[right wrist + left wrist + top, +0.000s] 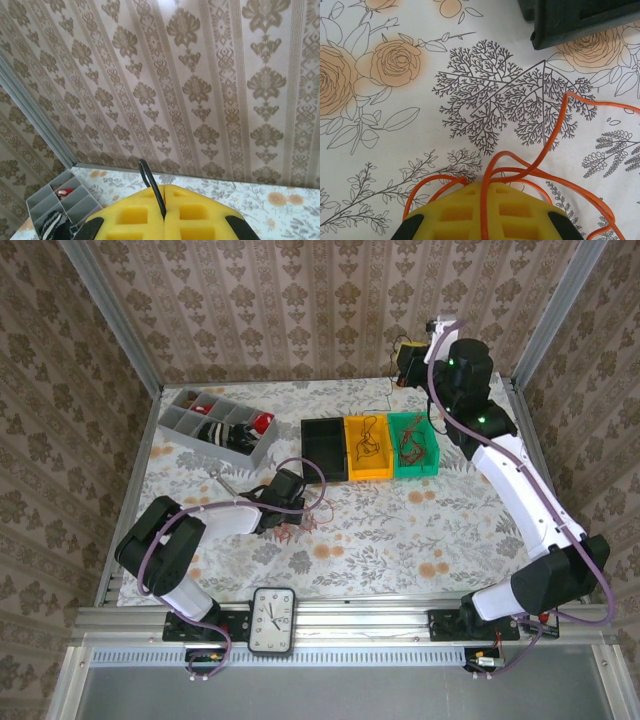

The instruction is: Untangle the cables

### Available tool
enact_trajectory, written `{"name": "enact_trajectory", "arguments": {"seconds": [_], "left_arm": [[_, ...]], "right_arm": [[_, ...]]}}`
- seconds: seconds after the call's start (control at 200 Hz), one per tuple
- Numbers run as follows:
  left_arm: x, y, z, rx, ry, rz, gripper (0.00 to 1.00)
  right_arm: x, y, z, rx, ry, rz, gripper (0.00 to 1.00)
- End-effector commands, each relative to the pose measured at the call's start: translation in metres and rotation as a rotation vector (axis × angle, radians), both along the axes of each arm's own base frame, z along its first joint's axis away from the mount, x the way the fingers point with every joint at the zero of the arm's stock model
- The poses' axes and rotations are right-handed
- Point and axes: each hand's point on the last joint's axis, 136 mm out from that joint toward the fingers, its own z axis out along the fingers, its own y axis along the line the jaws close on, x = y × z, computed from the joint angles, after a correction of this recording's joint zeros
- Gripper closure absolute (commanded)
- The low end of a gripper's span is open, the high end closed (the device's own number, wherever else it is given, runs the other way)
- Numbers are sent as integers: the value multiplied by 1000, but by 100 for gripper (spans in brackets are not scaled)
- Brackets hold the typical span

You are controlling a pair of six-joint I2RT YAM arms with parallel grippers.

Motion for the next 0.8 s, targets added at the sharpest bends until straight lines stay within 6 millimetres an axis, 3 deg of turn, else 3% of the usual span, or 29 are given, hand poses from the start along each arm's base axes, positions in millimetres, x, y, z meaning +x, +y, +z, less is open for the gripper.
{"name": "enact_trajectory", "arguments": {"seconds": [0.0, 0.185, 0.35, 0.38, 0.635, 0.795], "left_arm": [[-8, 16, -13, 51, 46, 36, 100], [-8, 15, -13, 52, 49, 34, 100], [-7, 13, -14, 59, 55, 27, 100], [-7, 13, -14, 59, 54, 27, 100], [-8, 13, -14, 57, 55, 26, 100], [-8, 12, -16, 57, 62, 24, 100]], "right_arm": [[-21, -5, 69, -9, -193, -6, 98], [-26, -11, 94, -46, -282, -35, 98], [-24, -13, 90, -58, -270, -51, 98], [-35, -17, 98, -46, -288, -55, 98], [-32, -17, 56, -33, -194, -53, 97], [-28, -17, 49, -39, -179, -59, 97]]}}
